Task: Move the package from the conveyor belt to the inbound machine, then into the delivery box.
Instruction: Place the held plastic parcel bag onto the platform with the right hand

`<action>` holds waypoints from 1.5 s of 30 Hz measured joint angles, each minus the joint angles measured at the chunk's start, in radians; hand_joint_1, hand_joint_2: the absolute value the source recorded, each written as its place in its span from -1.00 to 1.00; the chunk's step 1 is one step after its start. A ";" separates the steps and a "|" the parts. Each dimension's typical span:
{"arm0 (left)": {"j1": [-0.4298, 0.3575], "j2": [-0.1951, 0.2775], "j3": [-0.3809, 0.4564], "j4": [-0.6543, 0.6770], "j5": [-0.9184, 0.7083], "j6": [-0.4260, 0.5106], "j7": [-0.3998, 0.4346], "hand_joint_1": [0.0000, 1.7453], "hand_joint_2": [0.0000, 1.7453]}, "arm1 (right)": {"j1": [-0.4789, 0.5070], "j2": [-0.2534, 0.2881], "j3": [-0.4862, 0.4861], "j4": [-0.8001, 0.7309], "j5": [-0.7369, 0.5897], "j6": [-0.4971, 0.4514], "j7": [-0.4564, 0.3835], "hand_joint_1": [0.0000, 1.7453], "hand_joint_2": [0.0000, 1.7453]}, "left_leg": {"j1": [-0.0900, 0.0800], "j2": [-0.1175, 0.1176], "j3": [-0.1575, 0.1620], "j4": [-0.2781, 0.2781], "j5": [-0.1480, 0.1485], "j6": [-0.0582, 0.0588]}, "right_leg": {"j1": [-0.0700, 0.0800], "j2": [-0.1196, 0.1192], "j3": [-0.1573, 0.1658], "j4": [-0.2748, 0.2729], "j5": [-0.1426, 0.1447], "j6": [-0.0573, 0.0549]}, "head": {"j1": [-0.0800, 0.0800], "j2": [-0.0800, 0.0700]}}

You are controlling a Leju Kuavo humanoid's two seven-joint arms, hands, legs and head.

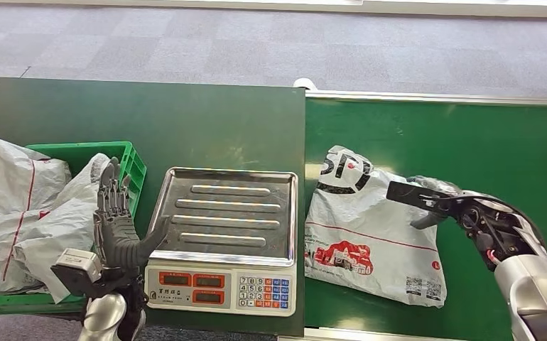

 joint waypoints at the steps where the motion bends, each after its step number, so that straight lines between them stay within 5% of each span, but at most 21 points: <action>1: -0.008 -0.001 0.000 0.007 0.000 -0.001 0.000 -1.00 1.00 | 0.003 0.008 0.014 0.011 -0.001 0.015 -0.012 -1.00 1.00 | 0.000 0.000 0.000 0.000 0.000 0.000 | 0.000 0.000 0.000 0.000 0.000 0.000 | 0.000 0.000; 10: -0.036 -0.006 0.004 0.047 -0.008 -0.006 0.000 -1.00 1.00 | 0.057 0.061 0.072 0.054 -0.020 0.015 -0.047 -1.00 1.00 | 0.000 0.001 0.000 0.000 0.000 0.000 | 0.000 0.000 0.000 0.000 0.000 0.000 | 0.000 0.000; 27: -0.036 -0.007 0.025 0.051 -0.010 -0.007 0.000 -1.00 1.00 | 0.058 0.079 0.108 0.055 -0.011 0.037 -0.040 -1.00 1.00 | 0.000 0.000 0.000 0.000 0.000 0.000 | 0.000 0.000 0.000 0.000 0.000 0.000 | 0.000 0.000; 28: -0.036 -0.007 0.026 0.051 -0.010 -0.007 0.000 -1.00 1.00 | 0.057 0.080 0.110 0.055 -0.011 0.042 -0.037 -0.84 1.00 | 0.000 0.000 0.000 0.000 0.000 0.000 | 0.000 0.000 0.000 0.000 0.000 0.000 | 0.000 0.000; 31: -0.033 -0.007 0.029 0.050 -0.011 -0.007 0.000 -1.00 1.00 | 0.052 0.081 0.114 0.056 -0.011 0.057 -0.022 0.49 1.00 | 0.000 0.000 0.000 0.000 0.000 0.000 | 0.000 0.000 0.001 0.000 0.000 0.000 | 0.000 0.000; 32: -0.031 -0.007 0.030 0.050 -0.011 -0.005 0.000 -1.00 1.00 | 0.051 0.082 0.116 0.056 -0.011 0.057 -0.017 0.69 1.00 | 0.000 0.000 0.000 0.000 0.000 0.000 | 0.000 0.000 0.001 0.000 0.000 0.000 | 0.000 0.000; 34: -0.024 -0.007 0.033 0.048 -0.011 0.000 0.000 -1.00 1.00 | 0.045 0.083 0.121 0.056 -0.011 0.050 -0.011 0.56 1.00 | 0.000 0.000 0.000 0.000 0.000 0.000 | 0.000 0.000 0.001 0.000 0.000 0.000 | 0.000 0.000; 37: -0.011 -0.007 0.040 0.040 -0.011 0.003 0.000 -1.00 1.00 | 0.033 0.087 0.128 0.057 -0.011 0.046 -0.016 1.00 1.00 | 0.000 0.001 0.001 0.000 0.000 0.000 | 0.000 0.000 0.001 0.000 0.000 0.000 | 0.000 0.000; 45: 0.003 -0.007 0.056 0.026 -0.010 0.013 0.000 -1.00 1.00 | 0.021 0.089 0.146 0.056 -0.016 0.043 -0.046 1.00 1.00 | 0.000 0.000 0.001 0.000 0.000 0.000 | 0.000 0.000 0.001 0.000 0.000 0.000 | 0.000 0.000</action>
